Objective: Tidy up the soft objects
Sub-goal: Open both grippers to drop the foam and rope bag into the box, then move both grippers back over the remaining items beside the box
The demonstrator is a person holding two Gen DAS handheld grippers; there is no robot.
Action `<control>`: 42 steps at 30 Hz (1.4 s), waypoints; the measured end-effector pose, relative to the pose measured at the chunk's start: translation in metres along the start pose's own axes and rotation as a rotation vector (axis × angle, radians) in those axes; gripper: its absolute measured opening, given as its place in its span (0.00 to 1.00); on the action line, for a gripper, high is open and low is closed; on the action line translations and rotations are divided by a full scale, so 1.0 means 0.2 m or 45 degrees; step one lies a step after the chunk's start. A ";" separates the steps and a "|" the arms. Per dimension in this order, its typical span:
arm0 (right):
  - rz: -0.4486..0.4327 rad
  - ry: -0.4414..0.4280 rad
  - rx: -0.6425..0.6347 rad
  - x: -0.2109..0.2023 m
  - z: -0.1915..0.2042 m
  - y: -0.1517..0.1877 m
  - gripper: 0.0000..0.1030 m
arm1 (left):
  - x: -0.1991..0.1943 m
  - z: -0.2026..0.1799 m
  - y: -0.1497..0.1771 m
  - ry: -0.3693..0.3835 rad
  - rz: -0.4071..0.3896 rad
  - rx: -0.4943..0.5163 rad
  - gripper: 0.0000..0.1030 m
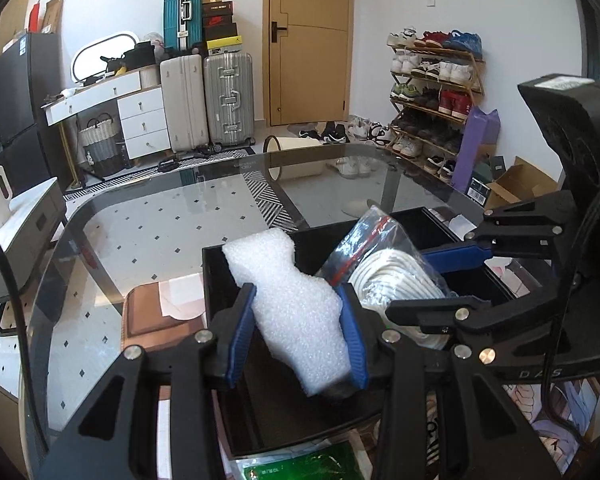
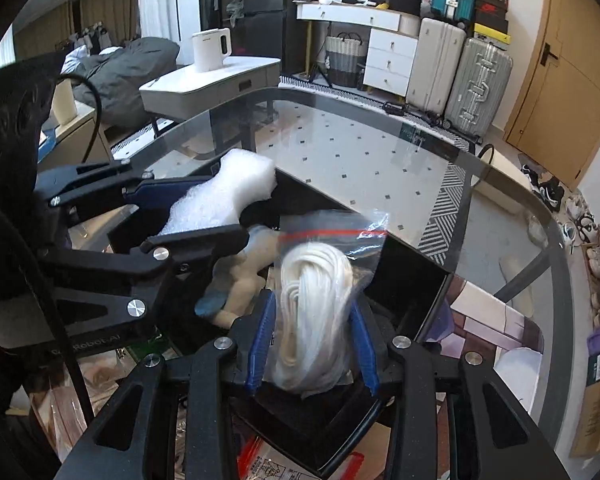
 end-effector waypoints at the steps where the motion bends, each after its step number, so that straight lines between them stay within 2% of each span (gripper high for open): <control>1: 0.000 -0.001 0.001 0.00 -0.01 0.00 0.37 | 0.00 -0.01 0.00 0.001 0.003 0.007 0.39; 15: 0.047 -0.015 -0.023 -0.01 0.00 0.01 0.37 | -0.06 -0.07 0.04 0.021 0.028 0.059 0.39; 18: 0.026 0.008 -0.027 -0.03 0.00 0.02 0.37 | -0.06 -0.07 0.04 0.020 0.030 0.058 0.40; 20: -0.031 0.013 -0.023 -0.09 0.01 0.02 0.43 | -0.06 -0.06 0.04 0.019 0.028 0.057 0.40; 21: -0.064 0.015 -0.018 -0.12 0.01 0.03 0.44 | -0.07 -0.06 0.04 0.021 0.025 0.054 0.42; 24: -0.163 0.034 0.016 -0.25 0.01 0.05 0.52 | -0.11 -0.03 0.05 0.039 0.019 0.011 0.58; 25: -0.188 0.037 0.029 -0.29 0.01 0.07 0.55 | -0.13 -0.02 0.05 0.052 0.010 -0.016 0.61; 27: -0.225 0.046 0.057 -0.37 0.01 0.11 0.67 | -0.17 0.01 0.05 0.062 0.002 -0.041 0.63; 29: -0.276 0.054 0.092 -0.45 0.01 0.15 0.85 | -0.21 0.03 0.05 0.049 -0.013 -0.061 0.70; 31: -0.325 0.052 0.135 -0.52 0.01 0.20 0.89 | -0.29 0.05 0.05 0.022 -0.050 -0.097 0.93; 34: -0.360 0.045 0.203 -0.59 0.02 0.27 1.00 | -0.38 0.09 0.06 0.001 -0.106 -0.145 0.96; 36: -0.371 0.039 0.232 -0.62 0.03 0.31 1.00 | -0.42 0.11 0.09 -0.022 -0.112 -0.168 1.00; 42: -0.387 0.036 0.275 -0.64 0.05 0.43 1.00 | -0.52 0.15 0.18 -0.071 -0.126 -0.192 1.00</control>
Point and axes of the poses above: each gripper's, at about its wrist camera, not at the fingertips, and x roughly the way its jaws point, z to its left, y to its underside, the point moved 4 cm from there along x, roughly the way its jaws point, and after that the axes turned 6 degrees about -y, right-handed, at the moved point
